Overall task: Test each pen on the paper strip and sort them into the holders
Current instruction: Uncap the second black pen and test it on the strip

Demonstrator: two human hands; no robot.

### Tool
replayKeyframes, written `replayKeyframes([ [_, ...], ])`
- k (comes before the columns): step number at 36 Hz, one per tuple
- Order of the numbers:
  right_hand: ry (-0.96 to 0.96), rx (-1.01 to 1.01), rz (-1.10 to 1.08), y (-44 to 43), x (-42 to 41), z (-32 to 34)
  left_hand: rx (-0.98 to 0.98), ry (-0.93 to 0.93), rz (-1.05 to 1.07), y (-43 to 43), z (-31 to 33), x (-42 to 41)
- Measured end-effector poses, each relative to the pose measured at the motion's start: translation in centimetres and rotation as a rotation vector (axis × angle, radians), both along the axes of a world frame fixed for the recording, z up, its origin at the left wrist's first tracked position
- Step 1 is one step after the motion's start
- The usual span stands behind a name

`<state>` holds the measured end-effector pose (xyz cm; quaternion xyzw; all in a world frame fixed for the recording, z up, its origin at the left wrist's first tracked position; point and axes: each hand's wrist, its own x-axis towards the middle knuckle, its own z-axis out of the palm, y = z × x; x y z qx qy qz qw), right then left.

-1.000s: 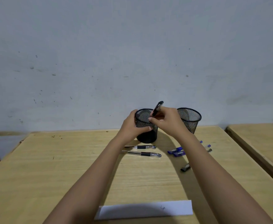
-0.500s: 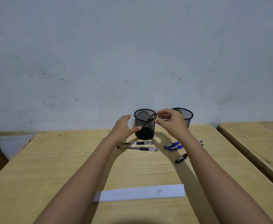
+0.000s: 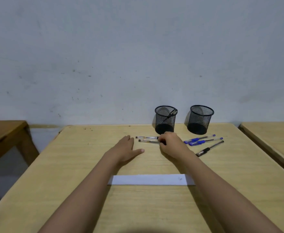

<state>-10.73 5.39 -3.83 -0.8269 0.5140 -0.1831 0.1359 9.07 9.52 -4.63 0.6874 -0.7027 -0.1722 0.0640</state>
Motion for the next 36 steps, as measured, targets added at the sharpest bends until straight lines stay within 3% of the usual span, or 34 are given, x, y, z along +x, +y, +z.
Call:
replayKeyframes([
  [6, 0.106, -0.085, -0.016, -0.2, 0.5, -0.3, -0.009, 0.012, 0.010, 0.0, -0.3, 0.4],
  [12, -0.504, 0.163, -0.069, 0.1, 0.8, 1.3, -0.036, 0.004, -0.008, -0.3, 0.0, 0.3],
  [15, -0.707, 0.215, -0.058, 0.5, 0.8, 2.2, -0.060, 0.058, -0.003, -0.2, 0.5, 0.0],
  [21, -1.098, 0.344, -0.024, 2.2, -0.1, 2.8, -0.186, 0.630, -0.015, 0.8, 1.7, -1.9],
  [23, -1.196, 0.354, -0.039, 2.9, -0.4, 3.0, -0.211, 0.761, -0.058, 1.2, 2.2, -3.1],
  [30, -1.437, 0.417, -0.053, 4.3, -1.7, 3.5, -0.342, 0.932, -0.078, 2.1, 3.0, -5.2],
  [34, -1.463, 0.429, -0.068, 4.3, -2.4, 4.1, -0.328, 0.948, -0.100, 2.7, 3.9, -6.0],
  [36, -1.609, 0.397, -0.125, 3.8, -3.9, 4.9, -0.345, 0.981, -0.058, 3.0, 4.1, -5.1],
])
